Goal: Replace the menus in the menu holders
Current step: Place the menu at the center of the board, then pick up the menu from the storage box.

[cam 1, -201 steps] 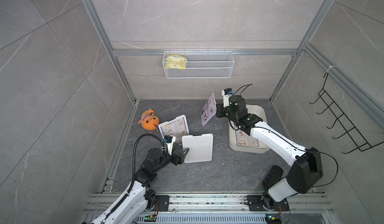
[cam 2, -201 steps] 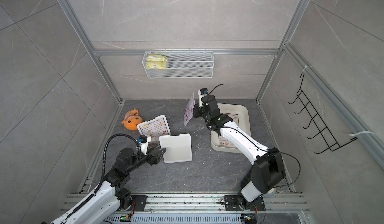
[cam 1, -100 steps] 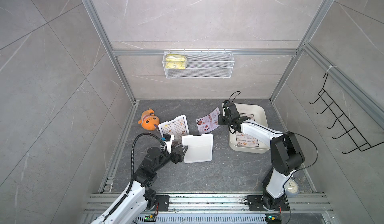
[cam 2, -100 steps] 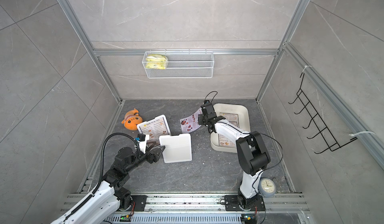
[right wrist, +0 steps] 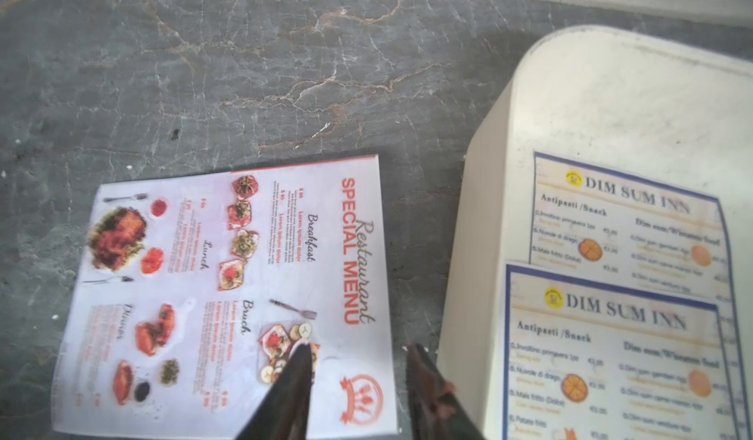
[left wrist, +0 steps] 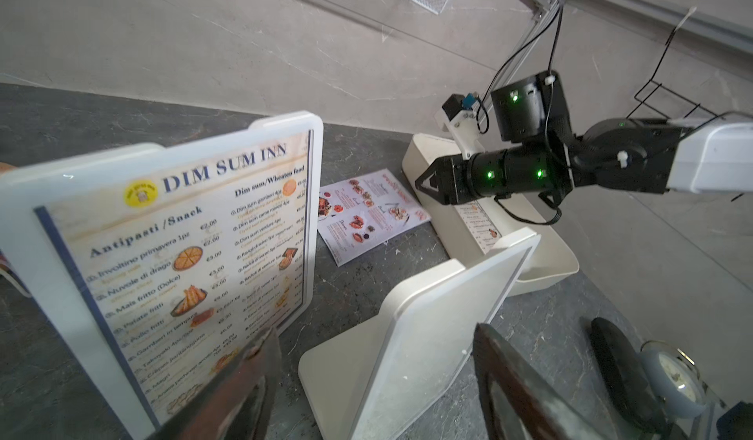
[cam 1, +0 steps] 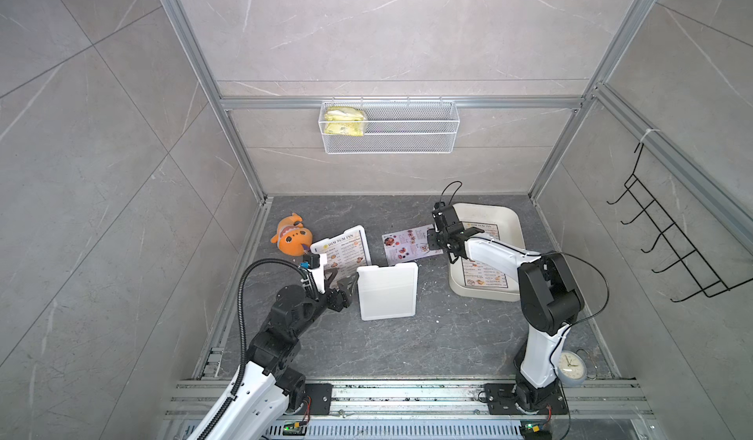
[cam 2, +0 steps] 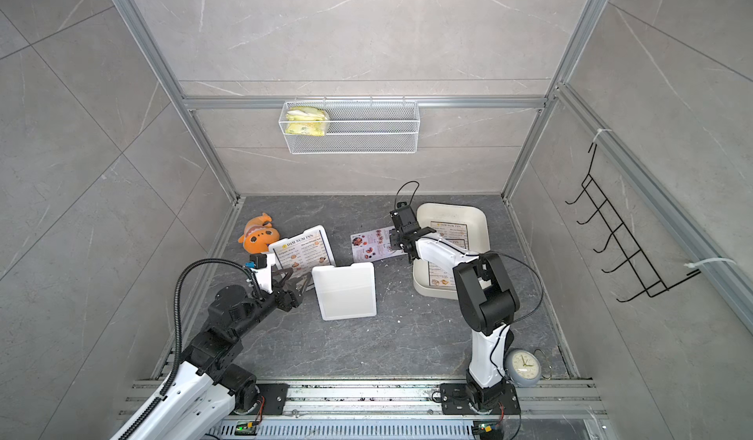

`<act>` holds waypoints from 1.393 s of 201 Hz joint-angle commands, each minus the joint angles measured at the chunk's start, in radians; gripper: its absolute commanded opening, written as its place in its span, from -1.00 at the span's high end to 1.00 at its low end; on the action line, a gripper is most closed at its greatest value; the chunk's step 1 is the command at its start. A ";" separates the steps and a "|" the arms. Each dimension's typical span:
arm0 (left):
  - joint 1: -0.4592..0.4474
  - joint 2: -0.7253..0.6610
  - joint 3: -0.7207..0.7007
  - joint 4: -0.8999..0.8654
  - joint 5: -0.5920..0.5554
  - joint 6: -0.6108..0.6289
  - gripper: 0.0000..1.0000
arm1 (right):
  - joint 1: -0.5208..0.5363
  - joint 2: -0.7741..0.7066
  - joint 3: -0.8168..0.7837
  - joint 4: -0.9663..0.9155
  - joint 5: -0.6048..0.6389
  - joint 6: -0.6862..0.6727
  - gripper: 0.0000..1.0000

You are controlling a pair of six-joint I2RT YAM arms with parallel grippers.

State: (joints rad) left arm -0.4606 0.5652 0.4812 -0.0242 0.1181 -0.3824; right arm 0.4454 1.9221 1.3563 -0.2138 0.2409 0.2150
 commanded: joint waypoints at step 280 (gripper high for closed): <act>-0.550 1.737 1.861 -0.657 -0.305 -0.204 -0.70 | -0.503 -0.058 -0.175 -0.099 -0.103 0.073 0.15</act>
State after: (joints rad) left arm -1.0157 2.2829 2.2818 -0.6197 -0.1318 -0.6018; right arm -0.0555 1.8168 1.1217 -0.2687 0.1585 0.2741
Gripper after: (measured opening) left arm 0.848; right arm 0.396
